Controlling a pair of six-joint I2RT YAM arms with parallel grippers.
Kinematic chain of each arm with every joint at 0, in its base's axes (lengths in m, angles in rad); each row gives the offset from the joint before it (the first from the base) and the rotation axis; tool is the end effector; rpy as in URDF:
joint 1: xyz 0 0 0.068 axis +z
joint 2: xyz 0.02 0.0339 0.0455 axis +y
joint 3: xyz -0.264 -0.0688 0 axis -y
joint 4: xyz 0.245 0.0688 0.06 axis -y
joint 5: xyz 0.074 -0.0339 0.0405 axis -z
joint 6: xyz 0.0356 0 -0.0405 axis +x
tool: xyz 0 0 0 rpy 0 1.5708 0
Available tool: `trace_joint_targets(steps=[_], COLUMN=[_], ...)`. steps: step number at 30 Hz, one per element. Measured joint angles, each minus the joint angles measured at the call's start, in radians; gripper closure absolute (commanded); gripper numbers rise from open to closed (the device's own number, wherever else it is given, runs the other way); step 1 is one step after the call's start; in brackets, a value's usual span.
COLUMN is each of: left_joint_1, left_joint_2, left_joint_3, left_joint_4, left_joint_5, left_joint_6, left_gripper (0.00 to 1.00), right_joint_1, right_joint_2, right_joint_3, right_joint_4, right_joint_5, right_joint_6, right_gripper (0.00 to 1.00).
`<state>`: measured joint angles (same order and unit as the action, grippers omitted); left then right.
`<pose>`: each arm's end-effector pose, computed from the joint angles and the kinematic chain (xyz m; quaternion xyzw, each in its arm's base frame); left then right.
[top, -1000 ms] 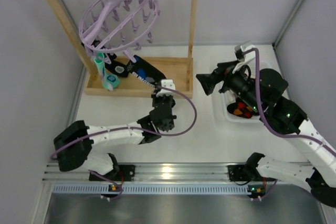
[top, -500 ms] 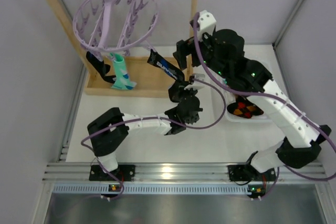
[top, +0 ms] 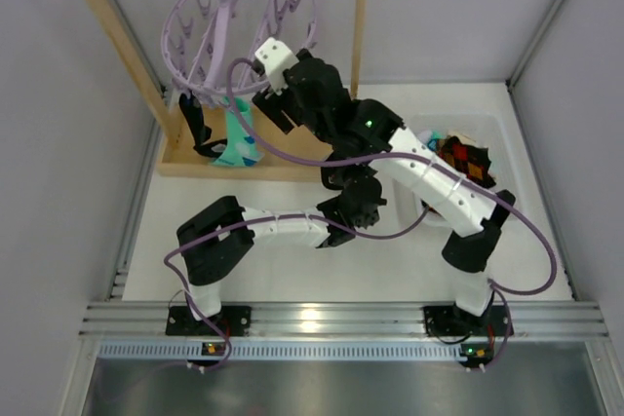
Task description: Remove the socks clipped to the hanger
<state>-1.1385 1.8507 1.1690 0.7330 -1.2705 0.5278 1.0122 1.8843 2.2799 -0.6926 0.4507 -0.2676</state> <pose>0.2007 -0.3539 0.2638 0.1209 0.6912 0.2143 0.6794 0.2282 0.3359 0.4834 -0.3613 0.7079 0.0435 0.6053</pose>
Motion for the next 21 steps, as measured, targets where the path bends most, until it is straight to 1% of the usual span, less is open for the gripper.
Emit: trace_joint_targets(steps=[7, 12, 14, 17, 21], left_joint_1=[0.000, 0.000, 0.000, 0.000, -0.001], left_joint_2=[0.000, 0.000, 0.000, 0.000, 0.000], left_joint_3=[0.016, 0.017, 0.017, 0.017, 0.017], left_joint_4=[0.000, 0.000, 0.000, 0.000, 0.000], left_joint_5=[0.005, 0.006, 0.008, 0.013, 0.017], left_joint_6=[0.017, 0.020, 0.019, 0.019, 0.018], left_gripper=[1.00, 1.00, 1.00, 1.00, 1.00], right_joint_1=[0.019, 0.019, 0.018, 0.018, 0.018], right_joint_2=[0.081, 0.096, 0.100, 0.109, 0.119], right_joint_3=[-0.001, -0.001, -0.001, -0.001, -0.002], right_joint_4=[0.032, 0.081, 0.099, 0.128, 0.171], right_joint_5=[0.121, 0.178, 0.188, 0.196, 0.208], right_joint_6=[-0.114, -0.161, -0.172, -0.180, -0.187], right_gripper=[0.30, 0.33, 0.36, 0.45, 0.50])
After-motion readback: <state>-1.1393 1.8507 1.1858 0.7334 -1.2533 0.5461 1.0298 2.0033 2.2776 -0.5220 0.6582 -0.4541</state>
